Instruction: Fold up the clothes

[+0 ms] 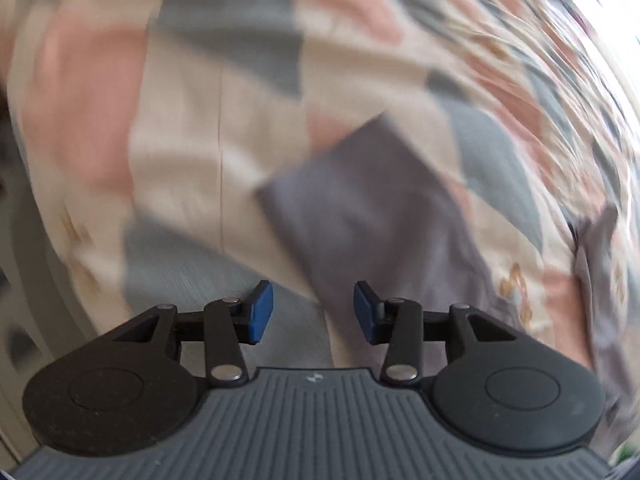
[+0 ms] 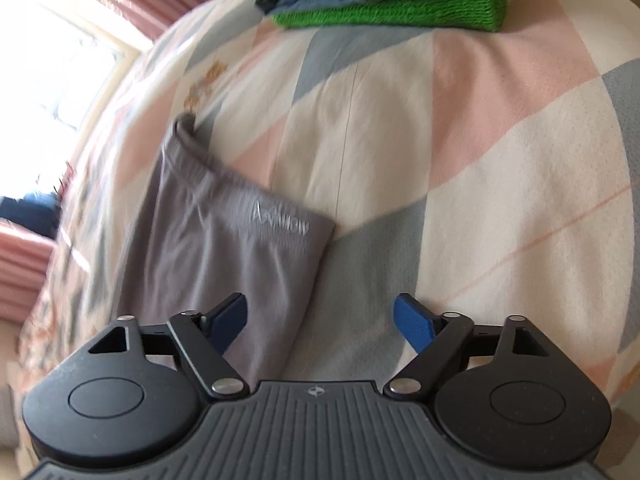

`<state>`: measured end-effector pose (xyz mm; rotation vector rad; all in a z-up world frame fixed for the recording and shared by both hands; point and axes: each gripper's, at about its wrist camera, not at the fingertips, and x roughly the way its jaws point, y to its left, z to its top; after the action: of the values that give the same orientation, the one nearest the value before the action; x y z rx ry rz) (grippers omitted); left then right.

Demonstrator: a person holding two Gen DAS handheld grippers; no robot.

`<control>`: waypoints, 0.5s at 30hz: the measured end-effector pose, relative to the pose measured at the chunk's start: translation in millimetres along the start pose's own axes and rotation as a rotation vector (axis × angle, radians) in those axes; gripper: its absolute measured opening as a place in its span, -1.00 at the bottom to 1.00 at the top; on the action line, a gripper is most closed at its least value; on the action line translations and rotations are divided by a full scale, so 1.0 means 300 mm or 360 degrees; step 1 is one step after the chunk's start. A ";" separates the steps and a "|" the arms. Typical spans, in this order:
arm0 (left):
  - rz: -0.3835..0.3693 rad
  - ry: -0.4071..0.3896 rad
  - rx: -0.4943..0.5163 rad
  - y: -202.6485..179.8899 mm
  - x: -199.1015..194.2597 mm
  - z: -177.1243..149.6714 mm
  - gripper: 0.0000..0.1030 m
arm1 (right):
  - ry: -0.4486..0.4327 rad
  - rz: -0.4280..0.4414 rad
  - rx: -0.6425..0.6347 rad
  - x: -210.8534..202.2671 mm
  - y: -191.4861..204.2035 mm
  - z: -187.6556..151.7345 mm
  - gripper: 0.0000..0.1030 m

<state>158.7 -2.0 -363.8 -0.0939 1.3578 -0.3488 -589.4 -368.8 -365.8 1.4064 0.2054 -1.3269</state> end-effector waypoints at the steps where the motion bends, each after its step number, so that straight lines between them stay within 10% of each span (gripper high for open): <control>1: -0.0014 -0.0017 -0.0045 0.002 0.016 0.001 -0.14 | -0.0011 0.0016 0.0012 0.003 -0.006 0.012 0.57; 5: -0.0044 -0.0076 -0.0126 -0.006 0.062 0.006 -0.15 | -0.0003 0.0076 0.0034 0.038 -0.024 0.052 0.57; 7: -0.0072 -0.0130 -0.0056 -0.033 0.023 0.017 -0.46 | 0.0016 0.0116 0.0029 0.068 -0.020 0.060 0.56; 8: -0.0097 -0.0166 -0.0019 -0.049 -0.009 0.025 -0.86 | 0.0031 0.0140 0.0025 0.085 -0.016 0.062 0.38; 11: -0.0173 -0.0276 0.0093 -0.096 -0.103 0.047 -0.97 | 0.0092 0.0183 0.0007 0.114 0.013 0.069 -0.88; 15: -0.0274 -0.0421 0.0242 -0.158 -0.229 0.077 -0.97 | -0.0002 0.0278 -0.0061 0.020 0.059 0.104 -0.94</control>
<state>160.2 -29.2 -281.6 -0.1264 1.0604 -0.5630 -592.0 -402.3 -351.8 1.3591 0.1038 -1.1743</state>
